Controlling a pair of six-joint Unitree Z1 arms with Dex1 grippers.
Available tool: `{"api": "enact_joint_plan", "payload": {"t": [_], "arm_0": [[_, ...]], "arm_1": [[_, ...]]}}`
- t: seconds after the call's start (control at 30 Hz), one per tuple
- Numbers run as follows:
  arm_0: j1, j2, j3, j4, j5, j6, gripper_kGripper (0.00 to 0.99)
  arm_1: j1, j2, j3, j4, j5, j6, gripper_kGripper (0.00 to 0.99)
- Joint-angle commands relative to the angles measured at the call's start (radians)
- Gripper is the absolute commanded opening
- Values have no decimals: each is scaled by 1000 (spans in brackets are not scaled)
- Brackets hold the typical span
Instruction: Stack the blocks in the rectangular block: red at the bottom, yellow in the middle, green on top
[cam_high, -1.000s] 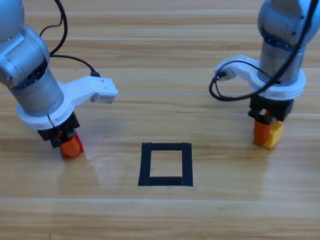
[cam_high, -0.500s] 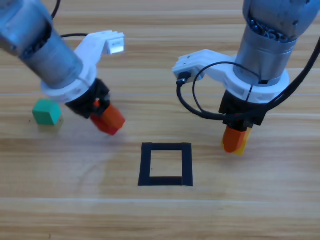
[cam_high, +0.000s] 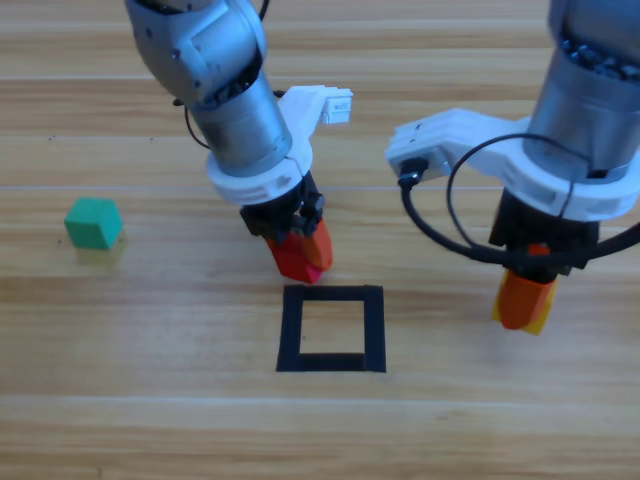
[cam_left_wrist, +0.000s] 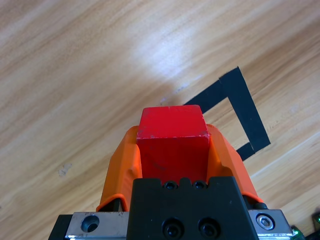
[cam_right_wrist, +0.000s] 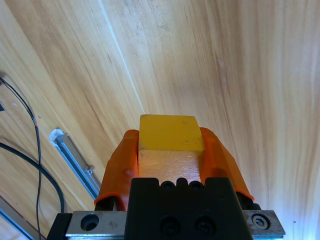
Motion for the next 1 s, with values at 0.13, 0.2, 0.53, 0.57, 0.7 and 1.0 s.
{"api": "enact_joint_plan", "payload": {"t": [0.13,0.2,0.53,0.57,0.7,1.0], "arm_0": [[-37,-26,-154,177,66,-1,0],[-37,-32,-168,192,88,-69,0],[-80,123,-395,432,102,-332,0],[-91,127,-407,444,112,-359,0],[-140,152,-438,473,145,-452,0],[-235,159,-438,482,258,-670,0]], "arm_1": [[18,-43,44,7,-41,30,0],[9,-45,37,7,-49,64,0],[-50,-36,39,-30,-123,188,0],[-53,-36,39,-33,-129,194,0],[-77,-40,53,-50,-130,215,0],[-107,-57,77,-96,-138,234,0]]}}
